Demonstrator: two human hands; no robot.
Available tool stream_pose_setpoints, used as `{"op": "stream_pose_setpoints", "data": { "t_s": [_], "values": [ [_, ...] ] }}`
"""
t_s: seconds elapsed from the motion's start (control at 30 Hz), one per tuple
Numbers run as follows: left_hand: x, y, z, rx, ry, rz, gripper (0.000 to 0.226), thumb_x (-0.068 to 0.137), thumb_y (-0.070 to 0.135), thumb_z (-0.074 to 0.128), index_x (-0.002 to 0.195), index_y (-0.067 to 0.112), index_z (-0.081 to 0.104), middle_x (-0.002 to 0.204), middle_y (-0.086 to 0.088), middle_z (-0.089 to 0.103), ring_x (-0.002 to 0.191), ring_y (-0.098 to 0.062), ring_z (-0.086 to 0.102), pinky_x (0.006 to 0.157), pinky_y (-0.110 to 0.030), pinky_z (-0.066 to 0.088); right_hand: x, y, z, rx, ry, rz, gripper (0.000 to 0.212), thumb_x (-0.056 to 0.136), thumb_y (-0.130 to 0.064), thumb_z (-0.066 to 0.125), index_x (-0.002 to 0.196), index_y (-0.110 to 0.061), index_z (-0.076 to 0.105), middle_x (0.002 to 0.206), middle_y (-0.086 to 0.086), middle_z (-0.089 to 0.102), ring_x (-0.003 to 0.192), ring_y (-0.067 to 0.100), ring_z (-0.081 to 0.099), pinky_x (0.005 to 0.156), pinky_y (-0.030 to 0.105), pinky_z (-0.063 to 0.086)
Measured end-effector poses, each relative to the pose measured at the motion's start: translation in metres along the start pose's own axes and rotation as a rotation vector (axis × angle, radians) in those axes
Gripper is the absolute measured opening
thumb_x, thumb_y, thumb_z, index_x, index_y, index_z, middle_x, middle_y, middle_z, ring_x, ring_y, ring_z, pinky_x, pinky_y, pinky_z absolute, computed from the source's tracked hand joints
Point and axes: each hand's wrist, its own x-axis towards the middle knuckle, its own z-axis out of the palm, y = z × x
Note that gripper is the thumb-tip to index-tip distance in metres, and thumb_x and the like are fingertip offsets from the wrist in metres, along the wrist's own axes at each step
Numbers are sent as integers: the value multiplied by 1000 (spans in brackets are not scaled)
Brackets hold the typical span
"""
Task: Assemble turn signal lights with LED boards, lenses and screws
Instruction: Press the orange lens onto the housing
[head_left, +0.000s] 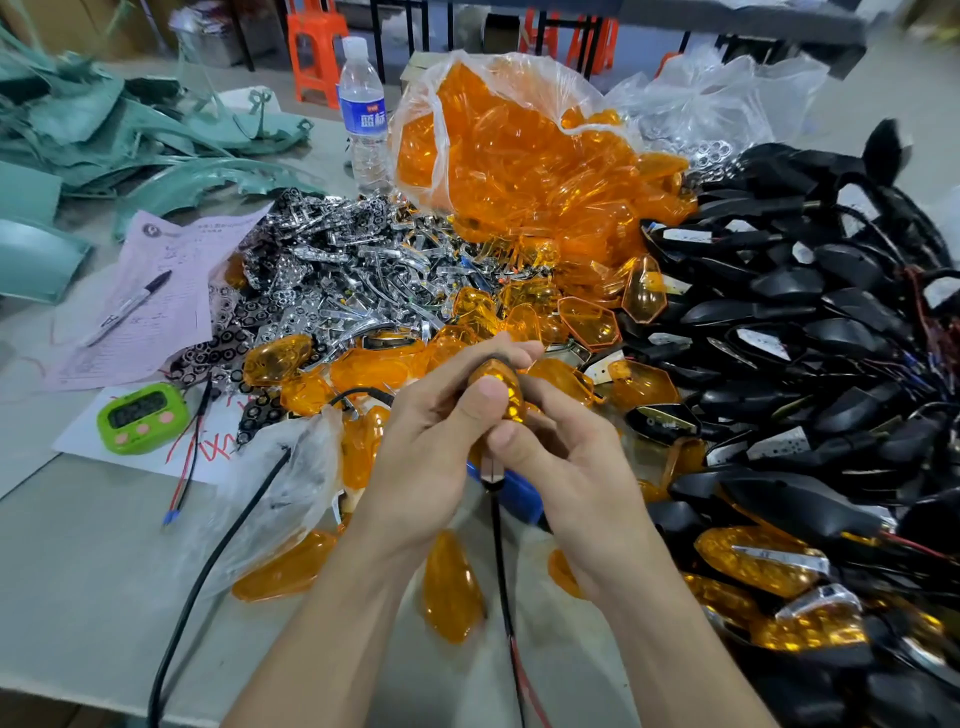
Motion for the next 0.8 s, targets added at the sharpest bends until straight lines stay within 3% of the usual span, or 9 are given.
{"op": "stream_pose_setpoints", "data": {
  "t_s": [0.1,0.2,0.23,0.37,0.47,0.57,0.67,0.73,0.8],
  "values": [
    [2,2,-1,-56,-34,13,22,102,36,57,109,25,74,124,-7,71,108,-21,65,85,-64,50,-2,-1,3,107,75,-102,43,91,-19,72,133,-9,68,114,13,77,110,34,72,92,40,61],
    [4,-2,1,-112,-22,-7,22,105,30,56,107,17,74,115,-14,71,124,-29,63,99,-38,54,-2,0,6,117,126,-104,30,89,-18,74,118,-13,77,100,11,80,93,23,74,82,33,61],
    [5,-4,0,-126,-13,-28,22,105,28,56,105,16,74,113,-15,71,124,-30,63,100,-36,53,-2,1,6,93,135,-90,24,89,-18,75,113,-17,79,97,13,79,90,24,74,80,34,61],
    [7,-10,-3,-100,0,-98,28,100,36,57,109,19,76,117,-12,74,117,-31,67,97,-45,55,0,-1,1,3,133,-33,20,92,-20,76,111,-19,80,95,10,80,88,29,76,79,38,63],
    [4,-9,-2,-142,38,-103,33,104,42,54,107,20,78,118,-11,74,116,-30,68,97,-47,54,1,-3,-4,-160,117,-31,15,88,-29,78,102,-24,81,88,0,79,85,20,75,78,47,62],
    [5,-10,2,-253,134,-135,35,96,47,62,87,18,79,99,-11,75,110,-27,70,101,-47,57,-2,2,3,-276,164,20,30,82,-52,74,102,-31,82,86,-5,79,83,21,76,76,51,63],
    [7,-14,6,-417,231,-285,35,90,44,66,78,13,76,85,-14,70,102,-28,72,91,-43,59,-4,7,16,-421,278,59,39,72,-73,62,101,-49,72,81,-9,77,78,17,74,71,47,63],
    [9,-19,7,-529,297,-371,33,88,40,65,78,10,74,83,-16,69,93,-28,72,87,-41,61,-5,8,17,-429,286,73,40,73,-73,61,102,-48,74,79,-8,75,74,15,70,68,43,61],
    [10,-22,6,-666,357,-374,32,88,38,65,79,8,72,86,-16,68,87,-25,71,90,-39,62,-7,10,14,-365,173,101,38,78,-65,65,111,-46,74,81,-10,75,75,14,68,69,41,59]
  ]
}}
